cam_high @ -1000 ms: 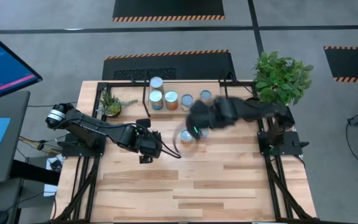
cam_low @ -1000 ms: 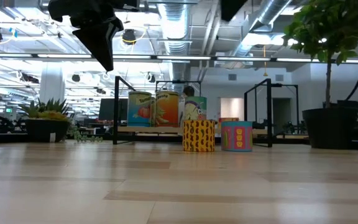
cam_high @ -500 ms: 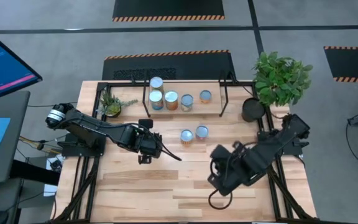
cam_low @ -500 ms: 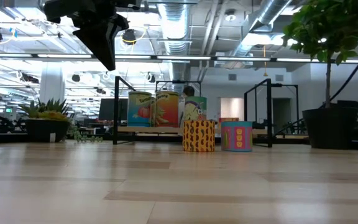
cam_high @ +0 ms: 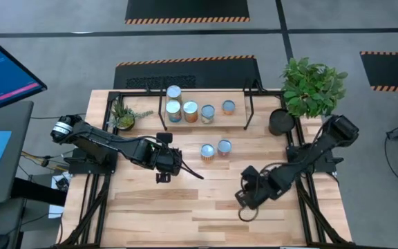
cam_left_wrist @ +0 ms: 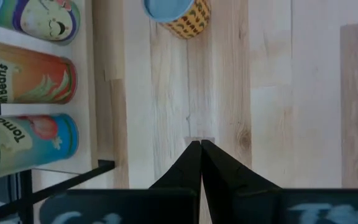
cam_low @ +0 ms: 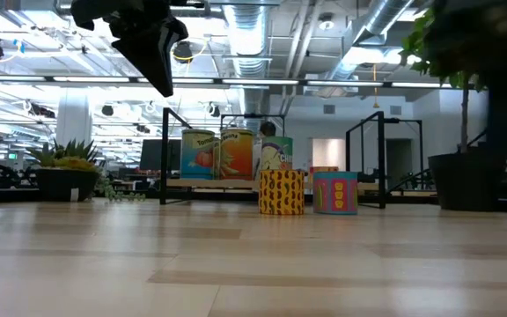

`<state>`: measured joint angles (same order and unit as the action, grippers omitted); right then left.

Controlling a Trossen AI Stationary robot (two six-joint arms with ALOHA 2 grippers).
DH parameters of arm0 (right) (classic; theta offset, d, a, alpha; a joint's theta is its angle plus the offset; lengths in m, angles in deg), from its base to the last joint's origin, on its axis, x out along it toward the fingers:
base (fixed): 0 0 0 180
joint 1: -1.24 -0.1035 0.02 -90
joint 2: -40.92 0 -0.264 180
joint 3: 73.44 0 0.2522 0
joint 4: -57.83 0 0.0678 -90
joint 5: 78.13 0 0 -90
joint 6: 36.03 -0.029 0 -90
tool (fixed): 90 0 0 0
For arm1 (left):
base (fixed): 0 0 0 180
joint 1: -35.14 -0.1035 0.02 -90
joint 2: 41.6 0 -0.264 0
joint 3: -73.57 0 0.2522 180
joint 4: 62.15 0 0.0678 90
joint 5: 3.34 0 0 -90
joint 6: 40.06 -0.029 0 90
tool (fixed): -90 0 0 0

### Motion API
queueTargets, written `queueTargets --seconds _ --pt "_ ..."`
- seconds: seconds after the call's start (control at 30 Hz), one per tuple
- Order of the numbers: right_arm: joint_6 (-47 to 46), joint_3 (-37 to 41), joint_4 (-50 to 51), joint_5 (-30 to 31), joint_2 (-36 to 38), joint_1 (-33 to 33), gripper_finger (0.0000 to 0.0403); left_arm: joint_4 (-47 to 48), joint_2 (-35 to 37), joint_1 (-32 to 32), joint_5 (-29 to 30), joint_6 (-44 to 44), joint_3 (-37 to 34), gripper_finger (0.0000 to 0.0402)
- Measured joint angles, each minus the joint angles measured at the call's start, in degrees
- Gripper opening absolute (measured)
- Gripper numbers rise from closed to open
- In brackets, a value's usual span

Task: Pick and place cans onto a shelf
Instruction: Adjust the canned chicken soup on the shelf

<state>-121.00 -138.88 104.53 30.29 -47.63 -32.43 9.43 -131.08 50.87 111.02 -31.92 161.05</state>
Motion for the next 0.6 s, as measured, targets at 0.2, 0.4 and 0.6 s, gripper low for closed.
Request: queueTargets --seconds 0.2,0.4,0.6 --pt "13.4 13.7 -30.1 -2.0 -0.7 11.3 0.0027 -2.7 0.0 -1.3 -0.2 0.0 0.0 0.0" --pt "27.5 17.7 -47.7 -6.1 -3.3 22.2 0.0012 -4.0 0.0 -3.9 -3.2 1.3 0.0 0.0" --pt "34.2 17.6 -46.8 -13.8 -3.4 25.6 0.0016 -5.8 0.0 -5.9 -5.9 2.2 0.0 0.0"
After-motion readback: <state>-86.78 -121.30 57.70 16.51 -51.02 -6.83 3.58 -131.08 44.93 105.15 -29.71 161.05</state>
